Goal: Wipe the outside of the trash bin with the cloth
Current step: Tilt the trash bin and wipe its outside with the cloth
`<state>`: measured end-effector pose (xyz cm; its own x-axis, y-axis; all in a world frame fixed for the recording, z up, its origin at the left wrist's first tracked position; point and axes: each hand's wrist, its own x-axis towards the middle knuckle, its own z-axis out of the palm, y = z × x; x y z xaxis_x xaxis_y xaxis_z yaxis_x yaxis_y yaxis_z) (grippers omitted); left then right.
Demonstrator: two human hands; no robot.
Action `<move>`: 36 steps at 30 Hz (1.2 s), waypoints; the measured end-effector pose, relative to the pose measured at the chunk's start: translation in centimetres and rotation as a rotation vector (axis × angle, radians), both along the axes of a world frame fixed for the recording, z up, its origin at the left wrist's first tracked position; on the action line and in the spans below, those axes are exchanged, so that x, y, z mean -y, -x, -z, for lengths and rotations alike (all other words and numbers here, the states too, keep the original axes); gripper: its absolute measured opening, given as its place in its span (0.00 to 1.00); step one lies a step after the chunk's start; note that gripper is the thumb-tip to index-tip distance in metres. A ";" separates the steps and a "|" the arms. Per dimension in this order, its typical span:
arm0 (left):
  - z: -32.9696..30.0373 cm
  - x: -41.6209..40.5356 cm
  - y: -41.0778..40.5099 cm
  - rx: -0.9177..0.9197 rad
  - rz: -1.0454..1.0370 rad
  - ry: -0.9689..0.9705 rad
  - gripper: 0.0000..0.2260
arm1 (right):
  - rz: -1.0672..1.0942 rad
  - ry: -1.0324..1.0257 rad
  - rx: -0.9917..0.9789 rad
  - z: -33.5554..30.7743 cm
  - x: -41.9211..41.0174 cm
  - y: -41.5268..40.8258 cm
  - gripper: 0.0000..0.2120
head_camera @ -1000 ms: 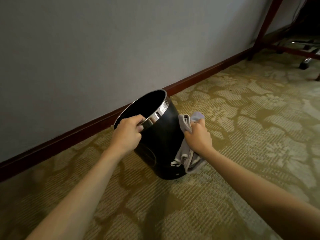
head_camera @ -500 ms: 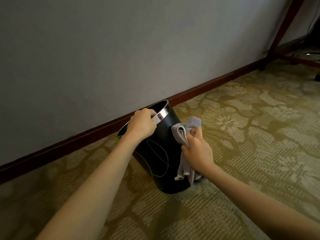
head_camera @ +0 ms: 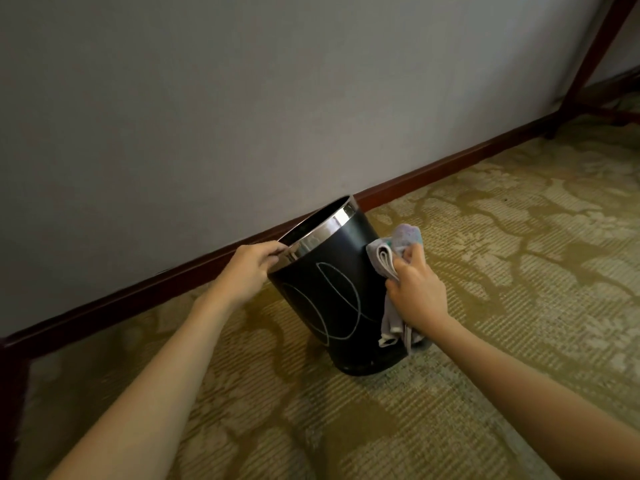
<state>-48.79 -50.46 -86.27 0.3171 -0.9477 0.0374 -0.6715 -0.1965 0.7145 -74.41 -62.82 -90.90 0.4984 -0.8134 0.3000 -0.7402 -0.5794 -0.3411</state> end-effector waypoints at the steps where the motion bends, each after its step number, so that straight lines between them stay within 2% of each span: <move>1: 0.0 0.1 0.3 -0.015 -0.009 0.012 0.16 | 0.002 0.002 -0.001 0.0 0.1 0.1 0.10; 6: 0.5 0.8 1.2 -0.004 -0.077 0.049 0.16 | 0.010 0.009 -0.006 0.0 0.6 0.4 0.07; 11: 0.8 1.4 2.5 0.035 -0.136 0.064 0.15 | -0.014 0.024 0.000 -1.2 2.1 0.1 0.09; 18: 1.0 2.1 3.3 0.032 -0.172 0.114 0.14 | -0.205 0.223 0.042 -3.2 1.5 -2.3 0.22; 25: 1.2 2.1 1.4 0.004 -0.249 0.100 0.18 | -0.056 0.075 -0.317 2.1 0.7 2.7 0.18; 29: 1.3 2.2 1.3 -0.007 -0.296 0.041 0.13 | 0.048 0.016 -0.459 2.8 0.6 4.3 0.14; 33: 0.7 2.6 3.0 0.022 -0.219 0.070 0.13 | 0.099 -0.121 -0.299 0.3 1.2 1.1 0.10; 36: 0.6 3.0 4.7 0.105 -0.181 0.095 0.12 | 0.001 0.003 -0.123 -1.9 0.6 -1.8 0.13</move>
<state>-53.45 -53.47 -86.90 0.4713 -0.8662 0.1658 -0.7029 -0.2554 0.6638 -72.57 -63.46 -89.05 0.5304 -0.8132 0.2395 -0.7771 -0.5793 -0.2459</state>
